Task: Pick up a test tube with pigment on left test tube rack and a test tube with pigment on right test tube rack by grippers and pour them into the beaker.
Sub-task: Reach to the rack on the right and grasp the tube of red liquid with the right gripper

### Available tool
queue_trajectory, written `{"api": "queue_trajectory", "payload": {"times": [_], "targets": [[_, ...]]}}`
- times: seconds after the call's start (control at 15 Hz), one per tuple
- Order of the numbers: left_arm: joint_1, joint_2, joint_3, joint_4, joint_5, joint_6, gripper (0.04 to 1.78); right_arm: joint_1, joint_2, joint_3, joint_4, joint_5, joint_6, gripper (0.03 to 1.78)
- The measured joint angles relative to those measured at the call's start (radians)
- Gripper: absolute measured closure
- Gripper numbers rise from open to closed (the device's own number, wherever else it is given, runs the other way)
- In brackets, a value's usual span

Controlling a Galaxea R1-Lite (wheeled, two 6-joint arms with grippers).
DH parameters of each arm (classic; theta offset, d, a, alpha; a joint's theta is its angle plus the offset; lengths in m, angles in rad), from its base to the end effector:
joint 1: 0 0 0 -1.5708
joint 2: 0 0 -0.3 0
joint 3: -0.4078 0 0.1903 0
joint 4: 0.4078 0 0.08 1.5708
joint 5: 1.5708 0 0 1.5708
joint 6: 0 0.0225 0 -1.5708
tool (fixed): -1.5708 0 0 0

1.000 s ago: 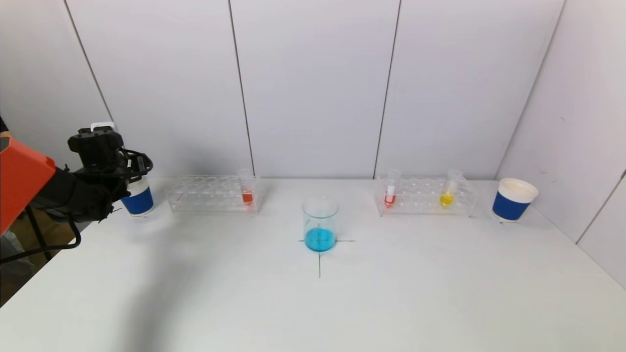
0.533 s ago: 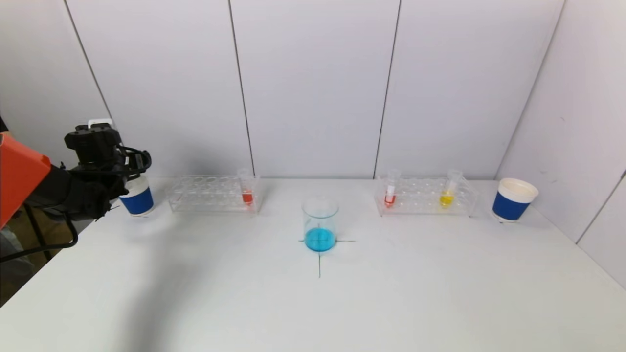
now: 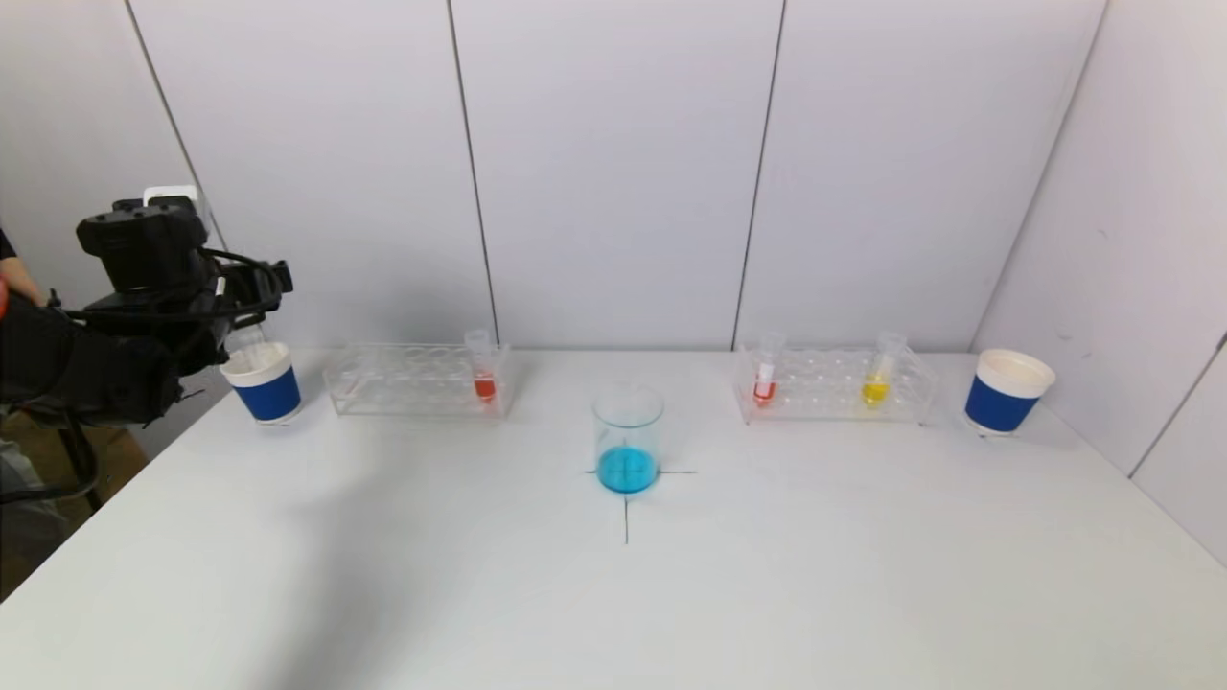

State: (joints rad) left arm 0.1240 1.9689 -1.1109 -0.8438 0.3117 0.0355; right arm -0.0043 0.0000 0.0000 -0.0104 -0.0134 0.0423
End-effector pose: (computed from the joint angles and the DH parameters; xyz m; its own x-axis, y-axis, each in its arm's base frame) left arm 0.3852 0.0550 0.1923 0.9065 0.4220 -0.0135 -0.4212 0.9061 0.0398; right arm -0.0228 -0.0002 0.0765 0.9998 -0.0177 0.0104 0.0172 0.9990 0.0424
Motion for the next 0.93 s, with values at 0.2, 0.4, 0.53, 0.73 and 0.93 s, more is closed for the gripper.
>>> {"api": "queue_trajectory", "payload": {"times": [0.2,0.4,0.53,0.73,0.93], "targets": [[-0.051,-0.19,0.154,0.0,0.001,0.005,0.06,0.0,0.0,0.0,0.0,0.0,0.0,0.05],[-0.089,-0.394,0.339,-0.002,0.009,0.033,0.06,0.0,0.0,0.0,0.0,0.0,0.0,0.05],[-0.102,-0.537,0.472,-0.002,0.024,0.063,0.06,0.0,0.0,0.0,0.0,0.0,0.0,0.05],[-0.109,-0.741,0.653,0.003,0.054,0.102,0.06,0.0,0.0,0.0,0.0,0.0,0.0,0.05],[-0.111,-0.928,0.791,0.046,0.066,0.141,0.06,0.0,0.0,0.0,0.0,0.0,0.0,0.05]]}}
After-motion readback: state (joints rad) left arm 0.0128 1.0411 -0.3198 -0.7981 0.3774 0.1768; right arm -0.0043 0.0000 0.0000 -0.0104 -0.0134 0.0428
